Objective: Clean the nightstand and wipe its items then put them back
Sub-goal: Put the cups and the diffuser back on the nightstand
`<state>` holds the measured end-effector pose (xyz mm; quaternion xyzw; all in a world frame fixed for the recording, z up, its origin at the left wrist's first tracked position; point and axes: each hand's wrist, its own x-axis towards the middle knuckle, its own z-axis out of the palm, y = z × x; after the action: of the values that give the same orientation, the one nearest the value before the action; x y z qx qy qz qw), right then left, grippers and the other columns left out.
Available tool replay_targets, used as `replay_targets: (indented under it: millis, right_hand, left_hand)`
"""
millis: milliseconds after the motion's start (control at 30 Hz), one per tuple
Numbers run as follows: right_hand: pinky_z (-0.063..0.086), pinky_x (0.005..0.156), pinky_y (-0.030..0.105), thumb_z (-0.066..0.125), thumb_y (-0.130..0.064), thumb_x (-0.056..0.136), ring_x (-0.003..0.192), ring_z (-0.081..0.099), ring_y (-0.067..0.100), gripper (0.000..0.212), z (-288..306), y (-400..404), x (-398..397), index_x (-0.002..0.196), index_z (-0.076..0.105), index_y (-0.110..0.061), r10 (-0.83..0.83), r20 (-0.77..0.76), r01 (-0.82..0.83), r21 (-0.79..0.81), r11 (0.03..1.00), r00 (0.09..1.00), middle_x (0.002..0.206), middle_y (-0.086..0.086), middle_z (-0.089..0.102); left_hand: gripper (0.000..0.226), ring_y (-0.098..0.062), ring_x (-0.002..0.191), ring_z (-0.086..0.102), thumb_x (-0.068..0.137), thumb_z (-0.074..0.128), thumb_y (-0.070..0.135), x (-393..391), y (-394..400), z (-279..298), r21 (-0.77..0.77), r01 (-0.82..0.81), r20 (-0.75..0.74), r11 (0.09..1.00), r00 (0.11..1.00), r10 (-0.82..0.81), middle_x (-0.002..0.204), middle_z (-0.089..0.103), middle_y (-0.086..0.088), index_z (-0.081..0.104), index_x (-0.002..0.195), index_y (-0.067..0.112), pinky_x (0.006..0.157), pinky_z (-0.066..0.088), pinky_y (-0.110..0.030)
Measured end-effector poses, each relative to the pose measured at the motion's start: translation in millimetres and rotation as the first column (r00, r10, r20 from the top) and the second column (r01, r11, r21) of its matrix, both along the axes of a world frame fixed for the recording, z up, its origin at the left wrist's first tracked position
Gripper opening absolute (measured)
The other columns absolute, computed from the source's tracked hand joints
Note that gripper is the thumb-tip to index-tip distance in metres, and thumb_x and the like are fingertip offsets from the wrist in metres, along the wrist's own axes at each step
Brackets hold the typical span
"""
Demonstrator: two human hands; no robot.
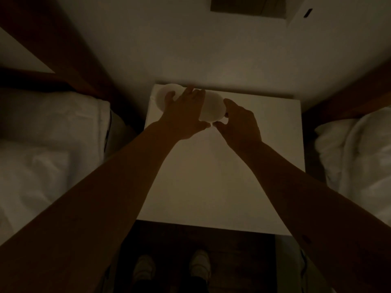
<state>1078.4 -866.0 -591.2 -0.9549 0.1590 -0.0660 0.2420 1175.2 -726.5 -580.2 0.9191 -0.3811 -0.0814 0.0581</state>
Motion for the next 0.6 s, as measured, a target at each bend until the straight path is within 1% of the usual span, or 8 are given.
replay_targets:
  millis: [133, 200, 333, 367, 433, 500, 567, 600]
  right_hand:
    - [0.053, 0.086, 0.040, 0.073, -0.034, 0.080, 0.103, 0.064, 0.023, 0.058, 0.6, 1.7, 1.4, 0.129, 0.048, -0.016, -0.032, -0.007, 0.032, 0.026, 0.999, 0.999, 0.116, 0.004, 0.066]
    - [0.054, 0.085, 0.040, 0.074, -0.034, 0.079, 0.103, 0.064, 0.023, 0.060, 0.8, 1.6, -2.3, 0.130, 0.045, -0.019, -0.033, -0.023, 0.033, -0.015, 0.999, 0.999, 0.119, 0.002, 0.065]
    - [0.051, 0.088, 0.045, 0.071, -0.038, 0.081, 0.114, 0.059, 0.027, 0.077, 7.6, 3.7, -12.2, 0.143, 0.028, -0.025, -0.096, -0.149, 0.063, -0.213, 0.975, 0.984, 0.146, -0.002, 0.043]
    - [0.049, 0.088, 0.046, 0.071, -0.037, 0.081, 0.118, 0.056, 0.029, 0.079, 11.3, 8.2, -14.3, 0.144, 0.026, -0.023, -0.113, -0.151, 0.071, -0.260, 0.963, 0.982, 0.149, 0.000, 0.038]
    - [0.044, 0.092, 0.047, 0.070, -0.037, 0.081, 0.126, 0.047, 0.030, 0.078, 20.9, 15.7, -20.5, 0.144, 0.028, -0.017, -0.137, -0.089, 0.100, -0.335, 0.937, 0.986, 0.151, 0.007, 0.034]
    - [0.038, 0.100, 0.049, 0.065, -0.043, 0.082, 0.135, 0.036, 0.030, 0.077, 34.3, 33.9, -22.5, 0.144, 0.029, -0.014, -0.093, -0.036, 0.077, -0.320, 0.944, 0.995, 0.152, 0.009, 0.031]
    - [0.030, 0.107, 0.050, 0.059, -0.050, 0.084, 0.142, 0.024, 0.028, 0.077, 46.6, 73.8, -18.8, 0.145, 0.028, -0.015, 0.024, -0.034, -0.032, -0.263, 0.964, 0.999, 0.155, 0.009, 0.026]
    - [0.027, 0.109, 0.051, 0.056, -0.052, 0.085, 0.143, 0.019, 0.027, 0.077, 50.3, 78.9, -22.4, 0.146, 0.026, -0.015, 0.050, -0.034, -0.057, -0.243, 0.968, 0.998, 0.156, 0.009, 0.024]
  left_hand:
    - [0.095, -0.024, 0.145, 0.006, 0.082, 0.058, 0.058, -1.2, 1.5, -3.7, 0.033, 0.033, 0.029, 0.999, 0.999, -0.034, 0.157, 0.017, -0.008, 0.012, 0.148, 0.009, 0.108, 0.012, -0.061]
    - [0.102, -0.026, 0.145, 0.004, 0.078, 0.059, 0.062, -5.9, 5.7, -3.5, 0.025, 0.022, 0.046, 0.999, 0.999, -0.023, 0.158, 0.012, -0.010, 0.010, 0.149, 0.007, 0.108, 0.010, -0.061]
    - [0.107, -0.028, 0.145, 0.001, 0.076, 0.054, 0.069, -15.4, 22.1, 4.2, -0.009, -0.046, 0.034, 0.999, 0.998, 0.047, 0.158, 0.005, -0.011, 0.005, 0.149, 0.009, 0.109, 0.006, -0.059]
    - [0.105, -0.027, 0.145, -0.001, 0.077, 0.050, 0.070, -19.8, 30.7, 5.3, -0.029, -0.082, 0.022, 0.996, 0.996, 0.082, 0.159, 0.003, -0.010, 0.003, 0.149, 0.010, 0.109, 0.003, -0.058]
    - [0.102, -0.025, 0.145, -0.006, 0.078, 0.039, 0.074, -29.4, 45.9, 10.1, -0.051, -0.151, -0.018, 0.987, 0.988, 0.150, 0.159, -0.002, -0.009, 0.000, 0.149, 0.013, 0.110, 0.000, -0.056]
    - [0.100, -0.023, 0.145, -0.009, 0.078, 0.028, 0.077, -39.0, 72.9, 17.5, -0.065, -0.249, -0.048, 0.966, 0.968, 0.246, 0.159, -0.005, -0.007, -0.004, 0.149, 0.016, 0.110, -0.001, -0.055]
    - [0.098, -0.021, 0.145, -0.008, 0.078, 0.025, 0.077, -52.7, 121.4, 25.6, -0.108, -0.398, -0.069, 0.911, 0.917, 0.393, 0.159, -0.003, -0.005, -0.003, 0.149, 0.016, 0.111, -0.001, -0.054]
    - [0.098, -0.020, 0.144, -0.008, 0.078, 0.024, 0.077, -59.7, 129.0, 26.6, -0.124, -0.427, -0.086, 0.895, 0.904, 0.420, 0.159, -0.002, -0.004, -0.003, 0.149, 0.016, 0.111, -0.002, -0.052]
